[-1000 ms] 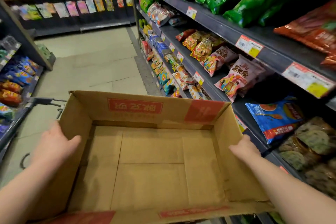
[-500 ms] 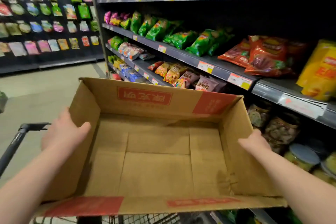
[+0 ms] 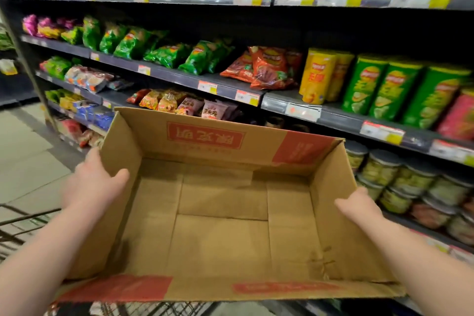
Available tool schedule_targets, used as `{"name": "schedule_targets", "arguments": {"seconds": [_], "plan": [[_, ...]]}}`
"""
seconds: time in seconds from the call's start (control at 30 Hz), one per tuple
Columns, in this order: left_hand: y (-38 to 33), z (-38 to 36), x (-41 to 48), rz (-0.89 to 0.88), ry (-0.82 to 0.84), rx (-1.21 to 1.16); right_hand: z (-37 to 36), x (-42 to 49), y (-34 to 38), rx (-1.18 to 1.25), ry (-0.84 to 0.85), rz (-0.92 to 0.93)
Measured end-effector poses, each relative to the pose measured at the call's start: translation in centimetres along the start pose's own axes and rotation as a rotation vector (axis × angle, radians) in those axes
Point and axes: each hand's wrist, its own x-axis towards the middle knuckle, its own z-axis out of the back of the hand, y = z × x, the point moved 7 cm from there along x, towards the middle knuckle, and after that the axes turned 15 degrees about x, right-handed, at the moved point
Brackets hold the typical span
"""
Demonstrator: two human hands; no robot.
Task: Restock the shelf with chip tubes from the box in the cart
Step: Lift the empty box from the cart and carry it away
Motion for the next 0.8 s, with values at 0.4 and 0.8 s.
{"name": "schedule_targets", "arguments": {"seconds": [0.4,0.8], "plan": [[-12.7,-3.7,-7.7,-0.332,0.079,-0.046,10.0,-4.8,-17.3,0.088,-0.161,-0.242],[-22.8,-5.2,-26.9,-0.604,0.255,-0.014,21.9,-18.4,-38.9,0.187,-0.344,-0.529]]}}
